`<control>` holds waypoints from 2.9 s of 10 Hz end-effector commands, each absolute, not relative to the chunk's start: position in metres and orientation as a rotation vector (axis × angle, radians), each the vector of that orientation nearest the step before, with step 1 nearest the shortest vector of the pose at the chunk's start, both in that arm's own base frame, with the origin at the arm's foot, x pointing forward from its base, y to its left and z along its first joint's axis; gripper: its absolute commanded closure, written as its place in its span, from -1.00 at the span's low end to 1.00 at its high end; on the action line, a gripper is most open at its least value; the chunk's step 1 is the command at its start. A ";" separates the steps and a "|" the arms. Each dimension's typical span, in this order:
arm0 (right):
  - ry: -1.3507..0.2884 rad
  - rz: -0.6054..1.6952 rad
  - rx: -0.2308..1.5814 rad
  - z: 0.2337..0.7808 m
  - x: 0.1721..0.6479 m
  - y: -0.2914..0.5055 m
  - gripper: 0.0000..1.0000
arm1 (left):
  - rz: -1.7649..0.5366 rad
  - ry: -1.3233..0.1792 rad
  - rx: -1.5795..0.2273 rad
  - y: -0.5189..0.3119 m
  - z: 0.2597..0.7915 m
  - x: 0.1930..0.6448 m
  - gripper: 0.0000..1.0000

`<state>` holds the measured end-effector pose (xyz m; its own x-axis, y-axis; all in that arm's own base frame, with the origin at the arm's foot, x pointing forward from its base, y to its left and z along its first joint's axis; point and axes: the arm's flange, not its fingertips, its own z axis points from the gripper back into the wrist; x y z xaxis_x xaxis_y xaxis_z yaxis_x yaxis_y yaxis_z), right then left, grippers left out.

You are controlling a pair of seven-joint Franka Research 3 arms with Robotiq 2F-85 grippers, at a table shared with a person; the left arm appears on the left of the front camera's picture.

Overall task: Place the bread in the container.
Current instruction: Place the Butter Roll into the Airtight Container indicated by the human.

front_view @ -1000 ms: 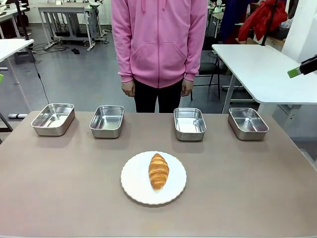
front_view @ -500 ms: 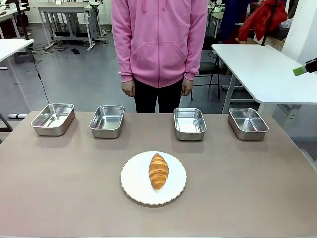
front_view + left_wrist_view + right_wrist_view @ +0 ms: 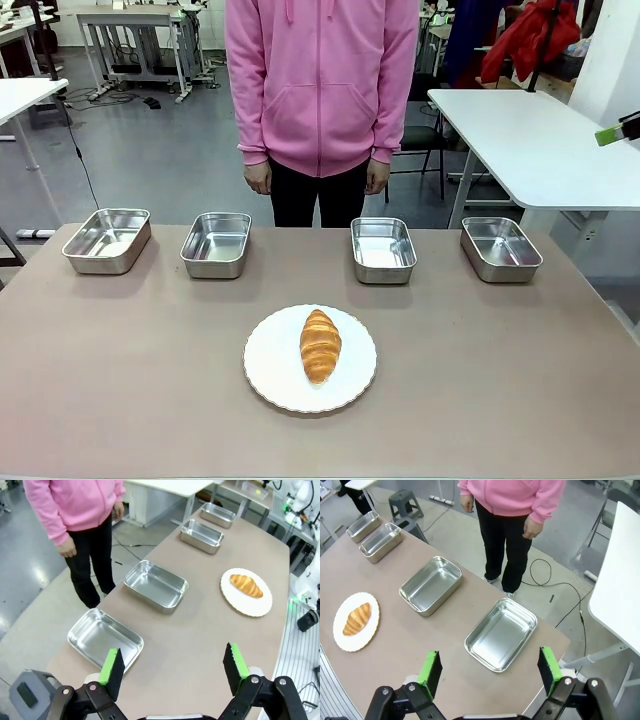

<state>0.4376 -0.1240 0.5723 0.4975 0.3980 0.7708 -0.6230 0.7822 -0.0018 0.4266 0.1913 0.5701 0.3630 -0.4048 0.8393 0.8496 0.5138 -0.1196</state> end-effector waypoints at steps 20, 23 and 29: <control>-0.850 0.670 0.304 0.578 0.429 -0.112 -1.00 | -0.795 -0.849 -0.597 0.196 0.571 0.416 -1.00; -0.850 0.670 0.304 0.578 0.429 -0.112 -1.00 | -0.795 -0.849 -0.597 0.196 0.571 0.416 -1.00; -0.850 0.670 0.304 0.578 0.429 -0.112 -1.00 | -0.795 -0.849 -0.597 0.196 0.571 0.416 -1.00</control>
